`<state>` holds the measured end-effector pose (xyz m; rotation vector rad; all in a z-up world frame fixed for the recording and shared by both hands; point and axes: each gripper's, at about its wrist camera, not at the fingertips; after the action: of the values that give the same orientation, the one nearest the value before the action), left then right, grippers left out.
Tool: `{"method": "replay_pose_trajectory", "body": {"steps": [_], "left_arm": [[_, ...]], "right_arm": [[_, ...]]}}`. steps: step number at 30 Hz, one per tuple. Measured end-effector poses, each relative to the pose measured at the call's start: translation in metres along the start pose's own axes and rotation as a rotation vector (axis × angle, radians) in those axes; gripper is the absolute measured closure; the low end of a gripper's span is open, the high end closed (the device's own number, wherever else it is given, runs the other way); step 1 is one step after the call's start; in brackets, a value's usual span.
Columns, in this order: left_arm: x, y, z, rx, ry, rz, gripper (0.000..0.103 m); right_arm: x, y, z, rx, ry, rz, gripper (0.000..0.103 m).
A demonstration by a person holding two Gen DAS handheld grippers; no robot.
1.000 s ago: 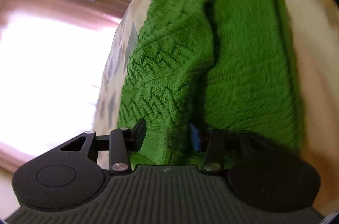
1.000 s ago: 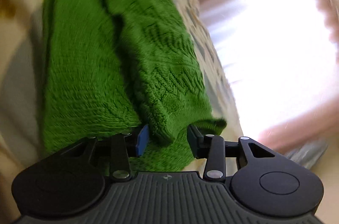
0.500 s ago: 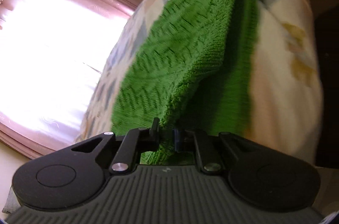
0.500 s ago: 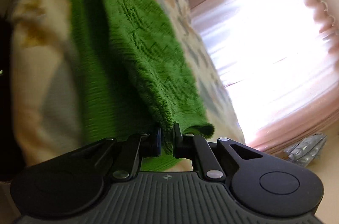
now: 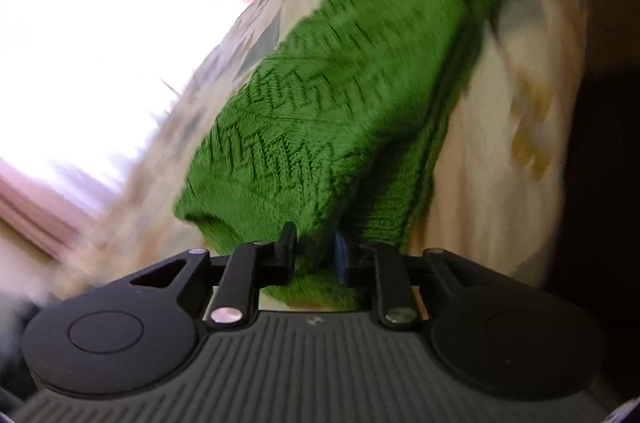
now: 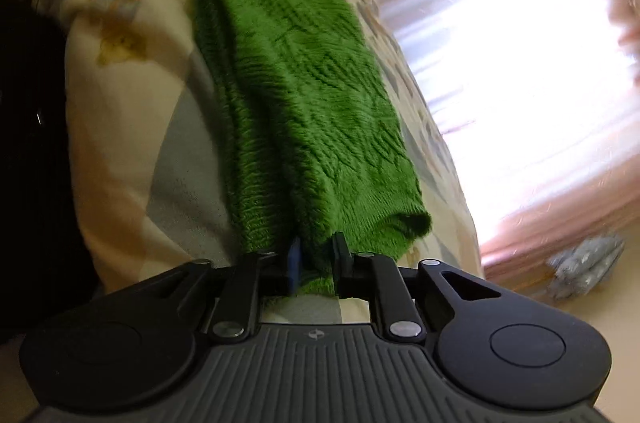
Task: Fold clothes
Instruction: 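Lift the hem with both grippers and fold it toward the neckline, then lower the folded hem onto the vest and open both grippers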
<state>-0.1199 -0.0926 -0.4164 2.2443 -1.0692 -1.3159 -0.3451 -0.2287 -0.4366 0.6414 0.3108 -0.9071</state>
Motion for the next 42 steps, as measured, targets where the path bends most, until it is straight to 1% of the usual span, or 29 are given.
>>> {"method": "replay_pose_trajectory", "body": {"steps": [1,3,6,7,8,9,11,13,15,16,18,19,20,21,22,24,26,27,28,30,33,34,36,37,38,39,40,41,42], "left_arm": [[-0.008,0.001,-0.012,-0.068,-0.032,0.004,0.084],[-0.022,0.007,-0.029,-0.197,-0.063,0.037,0.084],[-0.033,0.013,-0.047,-0.414,-0.119,0.136,0.084],[-0.026,0.017,-0.050,-0.469,-0.129,0.155,0.084],[-0.020,0.021,-0.052,-0.497,-0.130,0.154,0.085],[-0.009,0.025,-0.049,-0.501,-0.124,0.129,0.085],[0.007,0.026,-0.036,-0.456,-0.095,0.045,0.085],[0.026,0.015,-0.023,-0.420,-0.075,-0.041,0.086],[0.022,0.001,-0.027,-0.475,-0.099,-0.043,0.086],[0.016,-0.001,-0.035,-0.518,-0.120,-0.050,0.086],[0.006,0.003,-0.058,-0.565,-0.131,-0.039,0.087],[0.004,0.009,-0.073,-0.573,-0.115,-0.016,0.088],[0.006,0.016,-0.085,-0.578,-0.099,0.006,0.088],[0.012,0.027,-0.098,-0.580,-0.085,0.026,0.088],[0.020,0.038,-0.111,-0.581,-0.072,0.045,0.088],[0.051,0.057,-0.126,-0.576,-0.059,0.052,0.088],[0.084,0.074,-0.139,-0.569,-0.049,0.054,0.088],[0.101,0.079,-0.145,-0.582,-0.064,0.047,0.088],[0.116,0.081,-0.149,-0.591,-0.075,0.045,0.088],[0.144,0.077,-0.152,-0.572,-0.059,0.005,0.088],[0.170,0.051,-0.154,-0.579,-0.046,-0.058,0.087],[0.179,0.041,-0.155,-0.582,-0.042,-0.079,0.087],[0.174,0.033,-0.161,-0.625,-0.022,-0.094,0.087],[0.170,0.030,-0.164,-0.648,-0.011,-0.101,0.087],[0.166,0.026,-0.167,-0.671,0.000,-0.107,0.091],[0.162,0.023,-0.170,-0.695,0.011,-0.113,0.092],[0.158,0.020,-0.173,-0.718,0.022,-0.119,0.098],[0.149,0.021,-0.176,-0.735,0.026,-0.128,0.097],[0.138,0.023,-0.176,-0.753,0.029,-0.131,0.097]], "right_arm": [[-0.004,-0.001,0.012,0.077,0.027,-0.004,0.085],[-0.015,-0.003,0.044,0.287,0.079,0.006,0.085],[-0.020,-0.004,0.085,0.609,0.157,0.083,0.084],[-0.017,-0.003,0.094,0.699,0.182,0.114,0.084],[-0.013,-0.002,0.099,0.765,0.216,0.142,0.084],[-0.008,-0.001,0.103,0.828,0.249,0.170,0.084],[0.009,0.009,0.097,0.849,0.290,0.159,0.081],[0.033,0.017,0.079,0.814,0.291,0.098,0.079],[0.037,0.012,0.063,0.784,0.299,0.015,0.078],[0.036,0.004,0.060,0.801,0.308,-0.010,0.078],[0.025,-0.009,0.068,0.883,0.358,-0.018,0.080],[0.025,-0.011,0.080,0.923,0.381,-0.024,0.082],[0.027,-0.010,0.092,0.948,0.380,-0.017,0.081],[0.026,-0.006,0.104,0.954,0.358,0.010,0.081],[0.036,0.003,0.116,0.950,0.339,0.042,0.081],[0.056,0.020,0.140,0.941,0.301,0.106,0.081],[0.087,0.044,0.151,0.909,0.282,0.137,0.081],[0.104,0.056,0.156,0.892,0.273,0.151,0.081],[0.123,0.064,0.155,0.866,0.276,0.144,0.081],[0.160,0.080,0.153,0.811,0.279,0.128,0.081],[0.199,0.080,0.137,0.676,0.242,0.044,0.081],[0.205,0.072,0.133,0.652,0.232,0.024,0.081],[0.219,0.047,0.132,0.681,0.221,-0.009,0.083],[0.222,0.031,0.134,0.726,0.227,-0.017,0.085],[0.222,0.016,0.140,0.795,0.248,-0.009,0.087],[0.219,0.005,0.146,0.855,0.255,-0.013,0.089],[0.216,-0.002,0.150,0.884,0.225,-0.039,0.103],[0.213,-0.006,0.154,0.906,0.202,-0.062,0.103],[0.204,-0.011,0.159,0.959,0.200,-0.071,0.103]]}}
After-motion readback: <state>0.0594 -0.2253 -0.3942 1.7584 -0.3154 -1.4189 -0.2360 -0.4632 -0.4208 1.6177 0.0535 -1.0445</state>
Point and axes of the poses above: each gripper's, at about its wrist camera, not at the fingertips, and x roughly the way its jaws point, z to its right, y to its top
